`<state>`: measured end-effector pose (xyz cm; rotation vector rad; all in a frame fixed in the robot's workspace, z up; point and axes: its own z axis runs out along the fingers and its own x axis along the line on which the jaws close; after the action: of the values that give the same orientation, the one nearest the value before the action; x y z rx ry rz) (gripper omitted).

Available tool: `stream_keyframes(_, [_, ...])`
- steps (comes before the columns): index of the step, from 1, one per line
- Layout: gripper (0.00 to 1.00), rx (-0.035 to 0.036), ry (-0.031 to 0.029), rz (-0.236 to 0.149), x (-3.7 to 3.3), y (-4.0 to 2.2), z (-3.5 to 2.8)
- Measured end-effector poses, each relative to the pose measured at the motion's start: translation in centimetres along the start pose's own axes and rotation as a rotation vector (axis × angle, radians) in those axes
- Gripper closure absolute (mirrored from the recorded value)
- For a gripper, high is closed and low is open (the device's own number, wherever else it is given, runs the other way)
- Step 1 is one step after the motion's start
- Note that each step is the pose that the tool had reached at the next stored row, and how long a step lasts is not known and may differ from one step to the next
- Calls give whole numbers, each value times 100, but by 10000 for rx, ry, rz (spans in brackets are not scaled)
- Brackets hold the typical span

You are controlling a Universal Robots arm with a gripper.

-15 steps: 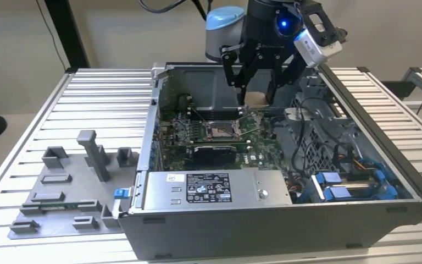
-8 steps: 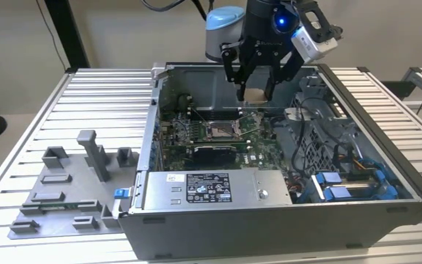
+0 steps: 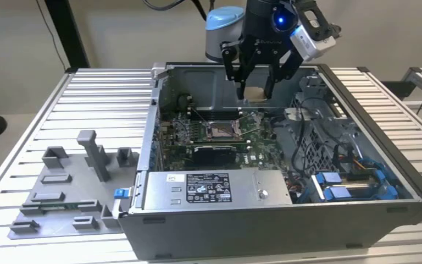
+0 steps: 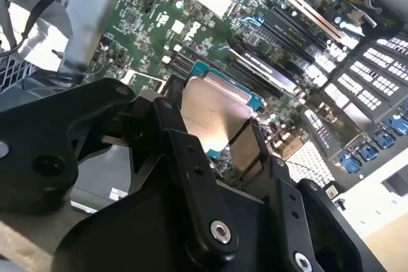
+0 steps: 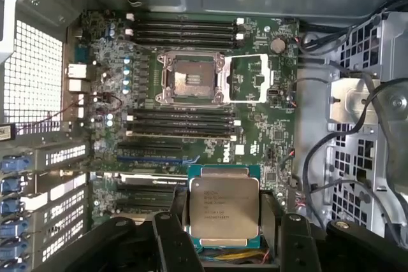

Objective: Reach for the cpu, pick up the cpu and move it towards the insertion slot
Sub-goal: 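Pick up the cpu and move it towards the insertion slot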

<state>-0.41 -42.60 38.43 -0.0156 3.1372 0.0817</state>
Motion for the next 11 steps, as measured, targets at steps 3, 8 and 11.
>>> stream_keyframes(3, [100, 0, 0, 1, -6, 30, 6])
stream_keyframes(8, [100, 0, 0, 6, -15, 87, 16])
stream_keyframes(11, [100, 0, 0, 7, -24, 159, 29])
